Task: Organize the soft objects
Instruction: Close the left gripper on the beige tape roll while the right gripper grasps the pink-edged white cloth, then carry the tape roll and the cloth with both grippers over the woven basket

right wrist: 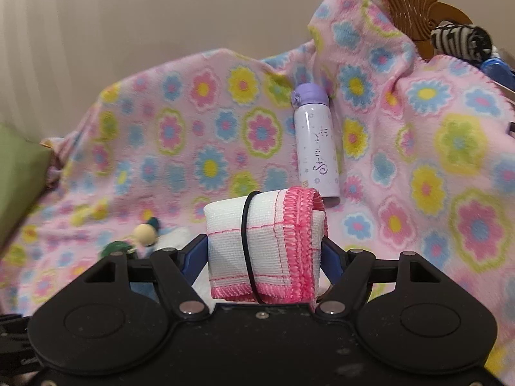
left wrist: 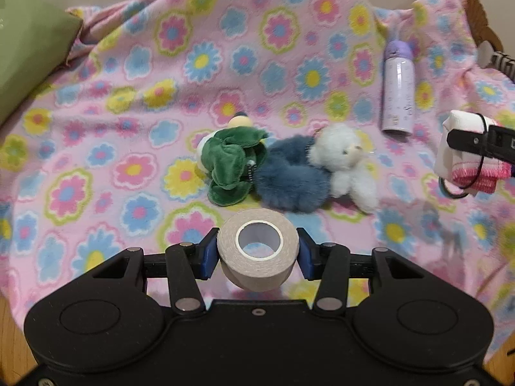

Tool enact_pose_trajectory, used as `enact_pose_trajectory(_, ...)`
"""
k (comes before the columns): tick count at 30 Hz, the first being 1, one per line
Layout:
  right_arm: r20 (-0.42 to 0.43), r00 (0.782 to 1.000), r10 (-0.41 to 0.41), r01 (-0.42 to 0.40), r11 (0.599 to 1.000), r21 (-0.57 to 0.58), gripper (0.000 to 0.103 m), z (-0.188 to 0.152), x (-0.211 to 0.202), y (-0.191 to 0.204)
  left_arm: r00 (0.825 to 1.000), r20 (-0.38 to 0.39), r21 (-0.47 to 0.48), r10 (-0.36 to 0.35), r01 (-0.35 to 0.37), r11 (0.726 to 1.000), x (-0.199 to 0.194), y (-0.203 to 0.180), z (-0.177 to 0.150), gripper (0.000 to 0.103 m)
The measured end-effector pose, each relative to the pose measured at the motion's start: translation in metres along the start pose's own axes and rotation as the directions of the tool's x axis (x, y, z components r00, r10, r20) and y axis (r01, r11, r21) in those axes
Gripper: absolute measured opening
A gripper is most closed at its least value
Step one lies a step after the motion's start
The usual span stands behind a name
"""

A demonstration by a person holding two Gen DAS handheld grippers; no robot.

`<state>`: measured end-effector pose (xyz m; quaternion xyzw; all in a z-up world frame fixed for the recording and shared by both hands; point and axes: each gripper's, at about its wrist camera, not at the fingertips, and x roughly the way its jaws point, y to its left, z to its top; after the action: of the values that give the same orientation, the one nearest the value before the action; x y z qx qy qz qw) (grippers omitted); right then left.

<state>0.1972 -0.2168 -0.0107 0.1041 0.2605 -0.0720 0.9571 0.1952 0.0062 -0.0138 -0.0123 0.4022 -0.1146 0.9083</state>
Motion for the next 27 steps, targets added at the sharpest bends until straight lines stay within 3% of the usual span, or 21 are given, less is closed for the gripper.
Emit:
enact_pose_trajectory(14, 0.017, 0.991, 0.134, -0.134, 0.991, 0.022, 0.072, -0.059, -0.127, 0.008, 1.000, 0.011, -0.019, -0.012, 0.012, 1.000, -0.074, -0.028, -0.048, 0.048)
enact_pose_trajectory(27, -0.053, 0.982, 0.181, -0.179, 0.983, 0.034, 0.072, -0.116, -0.177, 0.016, 1.000, 0.023, -0.051, 0.013, -0.012, 0.999, -0.106, -0.040, -0.093, 0.048)
